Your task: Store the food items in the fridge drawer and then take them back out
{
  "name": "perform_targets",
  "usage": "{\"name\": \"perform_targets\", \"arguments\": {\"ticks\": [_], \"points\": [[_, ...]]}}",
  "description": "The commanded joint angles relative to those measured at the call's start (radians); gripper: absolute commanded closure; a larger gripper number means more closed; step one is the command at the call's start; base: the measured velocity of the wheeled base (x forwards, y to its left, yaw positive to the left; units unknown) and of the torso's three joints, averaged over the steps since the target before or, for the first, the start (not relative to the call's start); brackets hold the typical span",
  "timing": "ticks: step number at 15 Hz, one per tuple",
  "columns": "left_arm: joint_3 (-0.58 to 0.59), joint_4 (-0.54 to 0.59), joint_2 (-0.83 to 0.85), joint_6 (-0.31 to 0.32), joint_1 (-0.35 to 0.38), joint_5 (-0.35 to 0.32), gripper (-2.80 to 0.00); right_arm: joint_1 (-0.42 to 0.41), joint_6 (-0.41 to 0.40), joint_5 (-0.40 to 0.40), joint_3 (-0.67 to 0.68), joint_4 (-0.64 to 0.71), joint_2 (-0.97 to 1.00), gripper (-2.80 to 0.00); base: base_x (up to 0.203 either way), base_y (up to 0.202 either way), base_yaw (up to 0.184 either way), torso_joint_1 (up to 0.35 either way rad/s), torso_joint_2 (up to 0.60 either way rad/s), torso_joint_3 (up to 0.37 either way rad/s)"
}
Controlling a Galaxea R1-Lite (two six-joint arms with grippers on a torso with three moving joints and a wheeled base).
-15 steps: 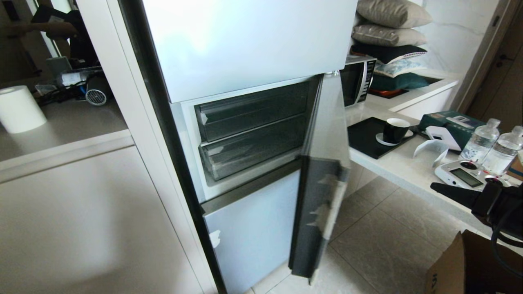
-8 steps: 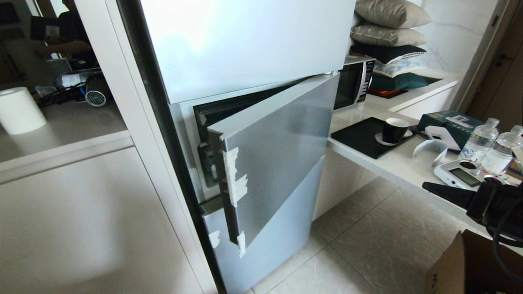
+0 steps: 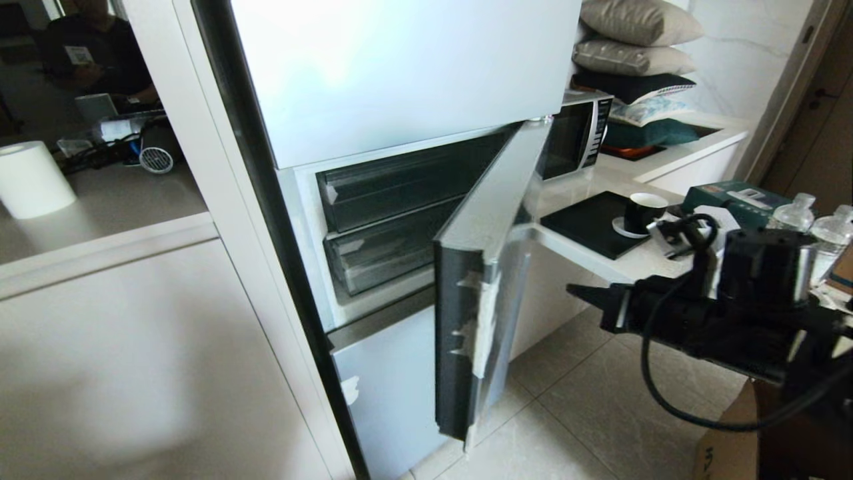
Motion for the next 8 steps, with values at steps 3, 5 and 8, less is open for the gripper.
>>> {"name": "perform_targets", "arguments": {"ticks": [3,5,8], "points": [[0.000,0.001,0.001,0.000,0.000,0.000,0.00,0.099,-0.034,-0.007,-0.115,-0.114,0.231,0.00,0.000,0.000,0.000,0.000,0.00,0.000],[0.000,0.001,0.001,0.000,0.000,0.000,0.00,0.105,-0.032,-0.002,-0.101,-0.154,0.228,0.00,0.000,0.000,0.000,0.000,0.00,0.000],[0.000,0.001,0.001,0.000,0.000,0.000,0.00,0.107,-0.056,0.122,-0.120,-0.183,0.235,0.00,0.000,0.000,0.000,0.000,0.00,0.000]]}}
